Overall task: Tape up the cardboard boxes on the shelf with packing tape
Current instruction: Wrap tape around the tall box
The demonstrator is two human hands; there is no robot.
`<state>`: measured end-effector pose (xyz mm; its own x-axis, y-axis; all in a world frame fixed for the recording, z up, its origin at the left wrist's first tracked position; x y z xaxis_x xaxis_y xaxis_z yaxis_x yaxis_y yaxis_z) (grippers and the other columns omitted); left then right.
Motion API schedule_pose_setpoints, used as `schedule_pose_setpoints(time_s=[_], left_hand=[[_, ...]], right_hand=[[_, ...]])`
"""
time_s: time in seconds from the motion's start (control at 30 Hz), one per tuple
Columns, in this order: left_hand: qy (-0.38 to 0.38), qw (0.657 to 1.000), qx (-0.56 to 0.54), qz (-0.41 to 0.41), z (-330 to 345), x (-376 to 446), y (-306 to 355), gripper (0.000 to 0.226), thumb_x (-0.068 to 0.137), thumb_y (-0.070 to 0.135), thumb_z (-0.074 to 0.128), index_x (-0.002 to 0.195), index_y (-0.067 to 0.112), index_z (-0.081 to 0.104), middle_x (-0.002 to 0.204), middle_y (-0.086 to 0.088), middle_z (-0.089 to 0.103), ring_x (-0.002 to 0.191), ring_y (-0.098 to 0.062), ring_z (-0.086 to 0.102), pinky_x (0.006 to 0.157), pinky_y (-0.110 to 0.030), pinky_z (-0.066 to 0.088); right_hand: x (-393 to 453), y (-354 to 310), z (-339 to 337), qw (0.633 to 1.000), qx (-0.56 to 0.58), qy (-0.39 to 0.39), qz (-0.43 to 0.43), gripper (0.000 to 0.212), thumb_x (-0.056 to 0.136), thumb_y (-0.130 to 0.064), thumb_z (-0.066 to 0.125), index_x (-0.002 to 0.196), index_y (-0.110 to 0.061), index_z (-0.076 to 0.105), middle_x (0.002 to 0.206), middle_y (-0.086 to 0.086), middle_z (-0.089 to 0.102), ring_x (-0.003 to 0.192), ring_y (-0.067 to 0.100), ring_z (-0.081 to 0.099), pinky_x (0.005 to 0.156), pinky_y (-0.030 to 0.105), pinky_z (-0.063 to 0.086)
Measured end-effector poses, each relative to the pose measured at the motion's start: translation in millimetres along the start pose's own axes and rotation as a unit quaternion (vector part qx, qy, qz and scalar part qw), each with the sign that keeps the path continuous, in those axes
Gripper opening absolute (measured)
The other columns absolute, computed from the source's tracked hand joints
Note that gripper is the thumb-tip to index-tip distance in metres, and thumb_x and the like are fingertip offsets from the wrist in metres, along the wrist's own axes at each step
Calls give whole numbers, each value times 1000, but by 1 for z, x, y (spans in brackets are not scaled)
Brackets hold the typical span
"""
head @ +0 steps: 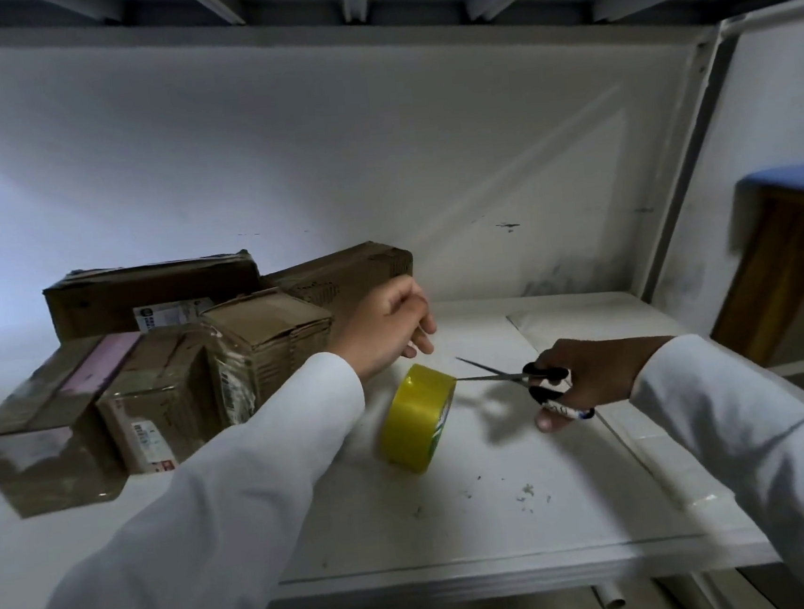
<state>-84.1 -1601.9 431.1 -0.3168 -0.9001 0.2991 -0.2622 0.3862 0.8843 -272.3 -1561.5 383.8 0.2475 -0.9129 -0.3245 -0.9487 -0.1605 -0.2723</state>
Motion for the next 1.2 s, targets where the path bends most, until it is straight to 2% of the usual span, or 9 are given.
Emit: schedule_pose_setpoints(time_s=[0.07, 0.13, 0.27, 0.37, 0.5, 0.57, 0.77, 0.97, 1.2], left_hand=[[4, 1000, -7, 9, 0, -1, 2, 25, 98, 5, 37, 76, 12, 48, 69, -1, 59, 57, -14, 61, 53, -23, 44], [5, 1000, -4, 17, 2, -2, 5, 26, 97, 5, 39, 74, 12, 47, 68, 0, 59, 56, -12, 61, 55, -24, 44], [-6, 996, 67, 57, 3, -8, 11, 23, 96, 10, 44, 75, 16, 51, 70, 5, 63, 66, -11, 66, 68, -33, 50], [36, 985, 141, 93, -5, -11, 13, 21, 97, 17, 44, 78, 21, 51, 75, 4, 65, 72, -12, 66, 74, -34, 52], [191, 959, -204, -39, -25, -14, -16, 20, 100, 13, 36, 85, 17, 47, 82, -2, 59, 69, -16, 62, 60, -24, 49], [159, 944, -276, -87, -15, -14, -29, 17, 101, 27, 37, 94, 17, 49, 95, -1, 60, 81, -15, 65, 65, -24, 48], [20, 996, -69, -44, 11, -23, -49, 66, 67, 75, 50, 126, 54, 30, 145, 4, 37, 126, -19, 48, 107, -44, 37], [49, 982, -172, -52, 1, -19, -51, 73, 99, 15, 46, 147, 45, 1, 157, 3, 18, 116, -24, 57, 79, -25, 51], [-2, 987, -155, -40, 3, -23, -47, 92, 89, 12, 63, 150, 32, -2, 142, 1, 44, 120, -17, 54, 83, -14, 51]], right_hand=[[-2, -13, 2, 1000, -21, -7, 12, 43, 79, -42, 72, 103, -8, 62, 97, 8, 59, 93, 21, 57, 81, 26, 41], [6, -19, 2, 998, -59, -6, 32, 43, 73, -60, 68, 94, -23, 63, 96, -1, 59, 100, 24, 56, 92, 32, 45], [20, -25, -4, 998, -50, 33, 36, 45, 72, -66, 63, 84, -24, 66, 73, -9, 56, 90, 16, 57, 90, 30, 45], [22, -33, -12, 995, -27, 91, -6, 39, 74, -54, 67, 64, -16, 63, 65, -3, 62, 66, 14, 52, 68, 26, 41], [22, -37, -20, 988, -9, 154, -25, 46, 76, -53, 68, 56, -15, 51, 59, 2, 54, 60, 17, 47, 60, 27, 35], [24, -37, -15, 991, -26, 133, -19, 44, 80, -54, 64, 63, -14, 55, 66, 2, 57, 70, 21, 56, 66, 28, 40], [29, -38, 5, 994, -47, 89, -29, 38, 84, -50, 60, 72, -18, 44, 85, -3, 51, 92, 21, 54, 84, 31, 41], [31, -19, 16, 996, 71, 48, -10, 35, 77, -54, 68, 69, -25, 49, 70, -12, 48, 71, 7, 47, 66, 22, 34], [31, -14, 6, 994, 53, 88, -27, 30, 78, -39, 72, 64, -28, 49, 75, -10, 50, 76, 5, 54, 65, 21, 34]])
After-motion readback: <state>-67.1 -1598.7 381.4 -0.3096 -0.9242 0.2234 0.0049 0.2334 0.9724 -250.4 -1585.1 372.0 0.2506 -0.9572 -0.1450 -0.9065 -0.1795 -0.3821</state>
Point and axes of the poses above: each hand's wrist, its own x-axis towards the middle knuckle, its own z-axis out of the palm, y = z × x, the point moved 8 cm from there along x, towards the middle knuckle
